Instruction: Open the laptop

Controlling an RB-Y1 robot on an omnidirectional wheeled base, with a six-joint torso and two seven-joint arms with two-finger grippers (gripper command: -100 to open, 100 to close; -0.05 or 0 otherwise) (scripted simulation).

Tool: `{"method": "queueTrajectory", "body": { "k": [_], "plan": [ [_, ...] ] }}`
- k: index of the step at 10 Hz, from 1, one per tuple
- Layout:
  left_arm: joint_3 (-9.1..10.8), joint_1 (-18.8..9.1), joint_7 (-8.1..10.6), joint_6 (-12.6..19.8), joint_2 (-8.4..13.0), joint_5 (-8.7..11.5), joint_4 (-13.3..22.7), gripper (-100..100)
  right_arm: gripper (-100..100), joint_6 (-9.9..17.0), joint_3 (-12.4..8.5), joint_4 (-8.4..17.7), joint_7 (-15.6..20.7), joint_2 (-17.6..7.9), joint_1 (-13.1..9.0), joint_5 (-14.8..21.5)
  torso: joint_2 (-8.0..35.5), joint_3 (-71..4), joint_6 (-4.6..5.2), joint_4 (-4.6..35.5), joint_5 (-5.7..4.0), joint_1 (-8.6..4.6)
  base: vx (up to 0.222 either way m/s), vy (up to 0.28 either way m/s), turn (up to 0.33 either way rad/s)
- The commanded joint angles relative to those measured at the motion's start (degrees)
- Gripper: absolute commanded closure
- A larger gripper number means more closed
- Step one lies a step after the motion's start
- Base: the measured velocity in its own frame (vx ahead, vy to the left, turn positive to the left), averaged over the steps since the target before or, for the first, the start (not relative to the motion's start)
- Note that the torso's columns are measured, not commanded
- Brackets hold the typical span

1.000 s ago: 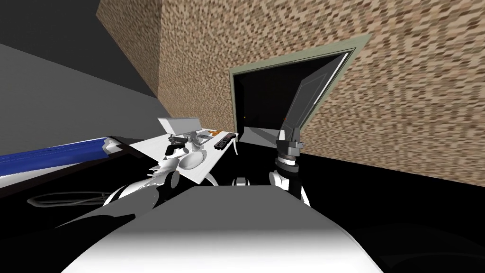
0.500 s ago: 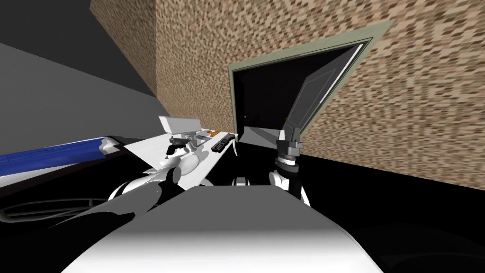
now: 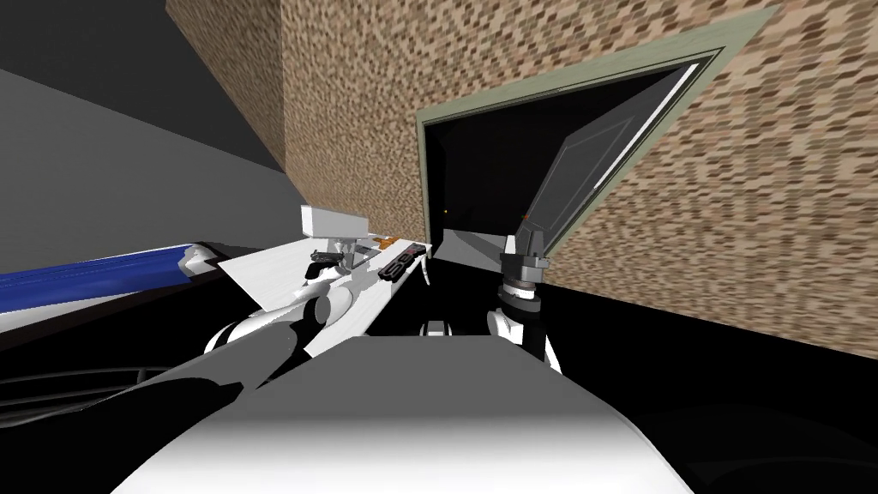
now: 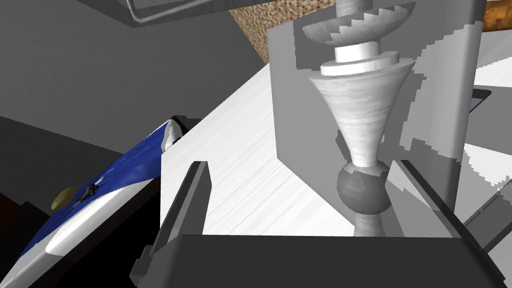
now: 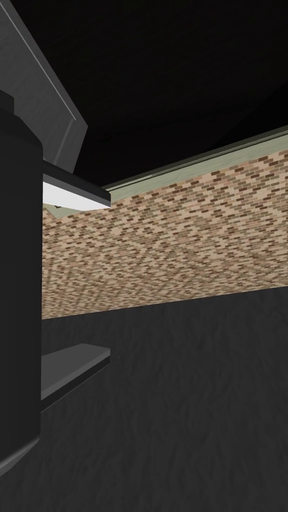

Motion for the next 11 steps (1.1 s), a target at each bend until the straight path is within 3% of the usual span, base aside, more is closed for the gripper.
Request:
{"method": "queueTrajectory", "body": {
  "k": [1,2,3,8,9,11],
  "plan": [
    [0.53,-0.34,0.09,0.34,-0.19,-0.22,0.42,-100,0,0.0,0.0,0.0,0.0,0.0,-0.01,0.0,-0.03,-0.03,0.08,-0.03,0.08,0.18,0.035,-0.008,0.007],
    [0.56,-0.43,0.13,0.33,-0.17,-0.24,0.43,-100,0,0.0,0.0,0.0,0.0,0.0,-0.01,0.0,0.15,0.08,-0.06,-0.02,0.14,0.23,0.005,-0.007,-0.007],
    [0.55,-0.47,0.14,0.31,-0.17,-0.24,0.38,100,0,0.0,0.0,0.01,0.0,0.0,-0.02,0.0,0.32,0.19,-0.21,0.04,0.09,0.14,0.0,0.0,0.0],
    [-0.84,-2.02,-3.45,6.44,3.78,-2.51,1.82,100,0,0.0,0.01,0.0,0.0,0.01,-0.01,0.0,0.25,0.14,-0.21,0.07,-0.1,-0.27,0.059,-0.065,0.013],
    [-0.24,-2.82,-3.19,7.84,4.64,-2.4,1.04,-100,0,0.0,0.0,0.0,0.0,0.0,-0.01,0.0,0.31,0.18,-0.22,0.08,-0.06,-0.16,0.018,-0.053,-0.016],
    [-0.25,-3.55,-3.08,9.14,5.69,-2.48,1.0,-100,0,0.01,0.0,0.01,0.0,0.0,-0.02,0.0,0.58,0.35,-0.24,0.16,-0.02,-0.03,-0.021,-0.031,-0.02]
  ]
}}
